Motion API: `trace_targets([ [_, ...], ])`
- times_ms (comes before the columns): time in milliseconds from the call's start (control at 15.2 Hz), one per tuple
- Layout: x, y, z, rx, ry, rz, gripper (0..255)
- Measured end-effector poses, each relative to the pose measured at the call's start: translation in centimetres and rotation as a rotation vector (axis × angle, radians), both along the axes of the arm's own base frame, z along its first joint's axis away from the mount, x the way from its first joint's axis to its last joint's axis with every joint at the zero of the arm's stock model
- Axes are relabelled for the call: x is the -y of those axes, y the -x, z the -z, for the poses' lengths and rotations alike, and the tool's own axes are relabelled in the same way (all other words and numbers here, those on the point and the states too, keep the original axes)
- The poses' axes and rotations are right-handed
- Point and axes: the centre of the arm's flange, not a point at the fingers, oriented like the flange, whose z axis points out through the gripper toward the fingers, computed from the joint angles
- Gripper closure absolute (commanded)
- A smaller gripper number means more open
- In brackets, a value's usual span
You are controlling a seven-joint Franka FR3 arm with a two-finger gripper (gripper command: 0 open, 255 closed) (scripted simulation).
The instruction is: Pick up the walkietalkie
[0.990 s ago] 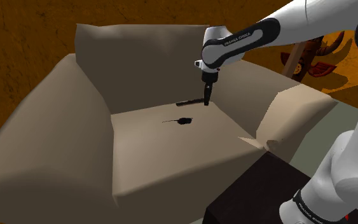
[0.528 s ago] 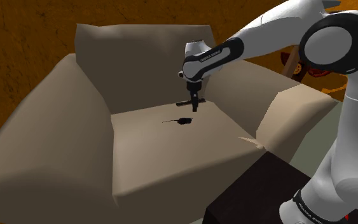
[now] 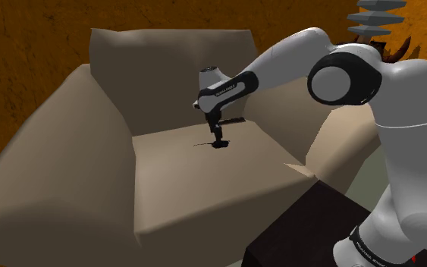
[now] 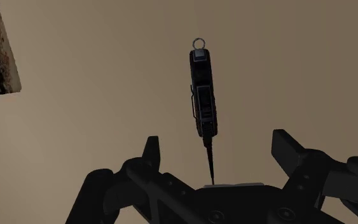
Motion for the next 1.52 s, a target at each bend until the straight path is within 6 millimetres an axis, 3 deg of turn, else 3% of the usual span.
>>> trace_targets([
  [198,-1.1,-0.5,1.7,-0.005,0.006,-0.039,0],
  [594,-1.3,-0.6,4.9,-0.005,0.007,-0.045,0],
  [660,-1.3,-0.6,5.1,-0.005,0.007,-0.045,255],
  [1320,-1.4,-0.6,5.2,-0.005,0.007,-0.045,255],
  [1518,-1.3,-0.6,4.2,-0.005,0.007,-0.045,255],
])
